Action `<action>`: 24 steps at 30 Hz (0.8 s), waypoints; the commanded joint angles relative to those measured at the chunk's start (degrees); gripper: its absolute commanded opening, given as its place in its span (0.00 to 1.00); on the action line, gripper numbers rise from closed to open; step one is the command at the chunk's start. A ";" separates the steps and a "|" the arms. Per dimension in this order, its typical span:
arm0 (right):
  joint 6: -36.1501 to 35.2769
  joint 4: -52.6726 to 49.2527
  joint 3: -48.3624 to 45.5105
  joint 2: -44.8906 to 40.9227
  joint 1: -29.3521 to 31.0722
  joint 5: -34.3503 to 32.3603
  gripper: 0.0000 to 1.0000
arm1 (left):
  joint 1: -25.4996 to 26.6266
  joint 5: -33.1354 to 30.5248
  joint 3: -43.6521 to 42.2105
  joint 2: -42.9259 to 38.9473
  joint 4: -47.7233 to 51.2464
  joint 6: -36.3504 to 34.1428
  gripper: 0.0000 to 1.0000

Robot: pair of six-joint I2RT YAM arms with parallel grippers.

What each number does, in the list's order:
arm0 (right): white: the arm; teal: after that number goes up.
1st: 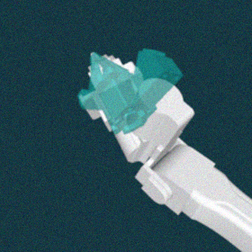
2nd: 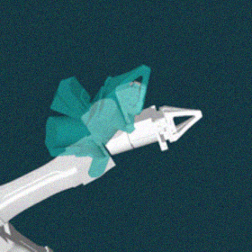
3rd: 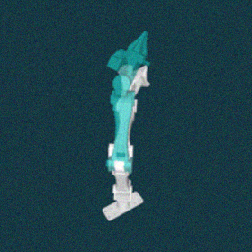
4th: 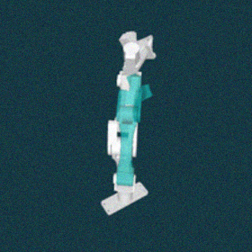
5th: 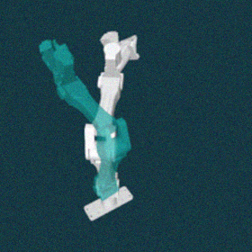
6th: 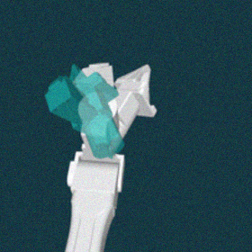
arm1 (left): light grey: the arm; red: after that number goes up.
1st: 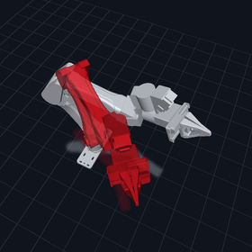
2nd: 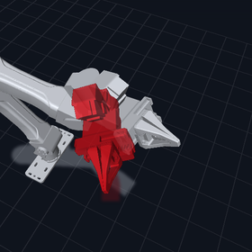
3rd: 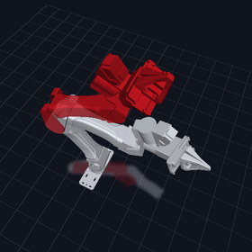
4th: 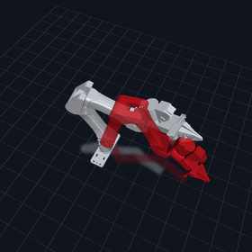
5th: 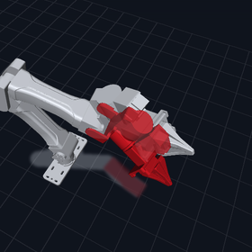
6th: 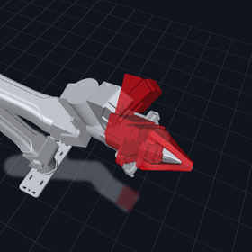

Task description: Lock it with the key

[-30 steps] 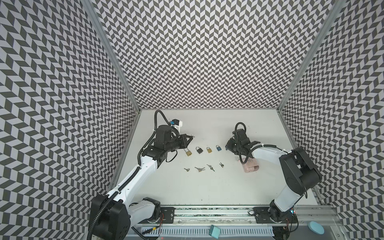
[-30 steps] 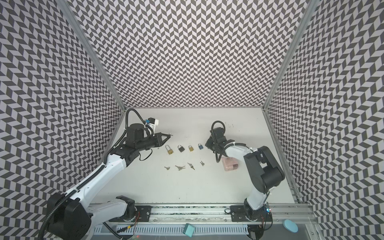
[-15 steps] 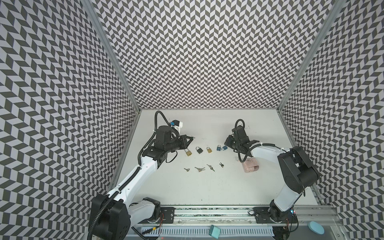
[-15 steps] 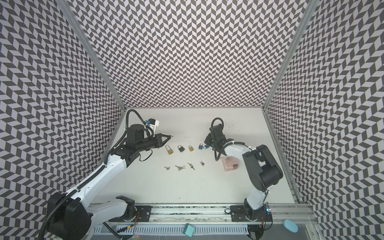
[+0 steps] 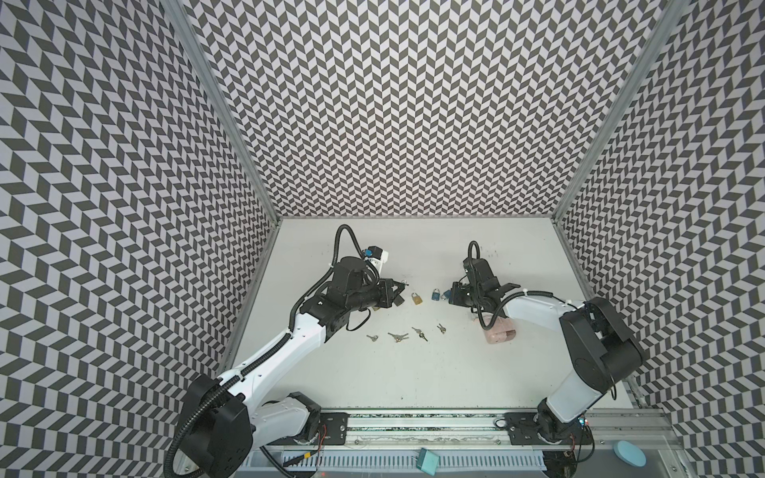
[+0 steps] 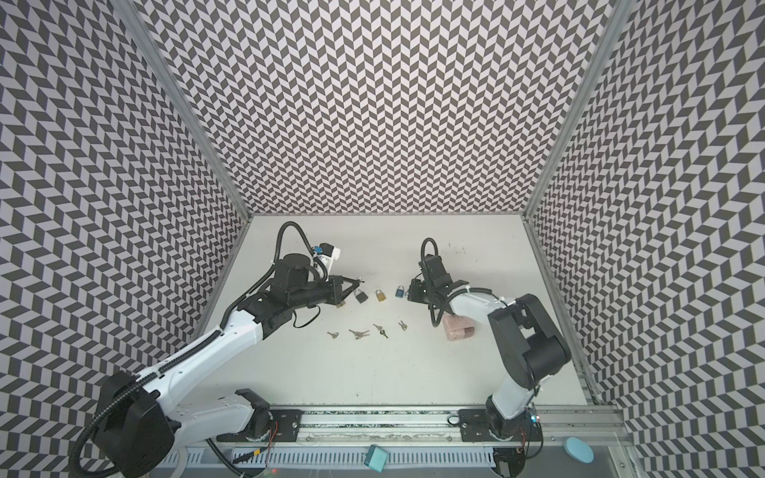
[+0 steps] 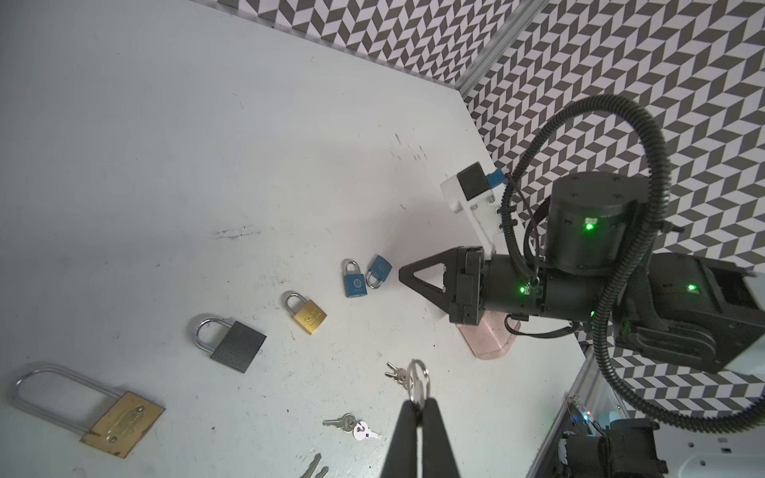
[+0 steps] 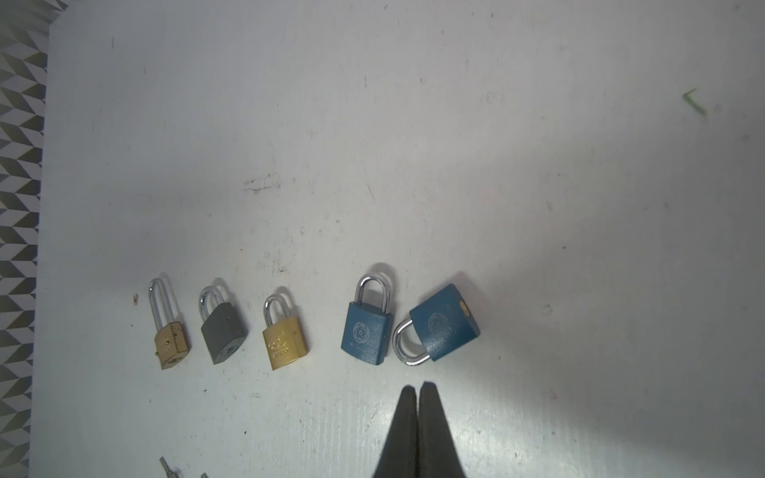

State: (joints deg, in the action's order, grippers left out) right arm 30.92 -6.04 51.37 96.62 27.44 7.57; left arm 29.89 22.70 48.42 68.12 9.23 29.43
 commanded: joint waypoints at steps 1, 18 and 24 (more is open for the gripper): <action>-0.82 0.52 -0.07 2.13 0.94 1.30 0.00 | -0.43 -1.42 -0.10 -1.46 -1.07 -0.70 0.00; 0.46 -0.74 5.62 9.44 1.39 -4.70 0.00 | -1.16 -0.64 -0.56 -1.94 -1.38 0.09 0.00; 0.69 -0.89 7.74 11.18 1.21 -6.46 0.00 | -1.43 -0.63 -0.44 -2.07 -0.91 -0.14 0.00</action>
State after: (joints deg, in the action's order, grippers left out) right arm 31.20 -6.07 57.80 106.02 28.67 3.62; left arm 28.84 22.13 48.38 66.94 9.08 29.47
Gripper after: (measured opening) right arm 0.047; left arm 0.048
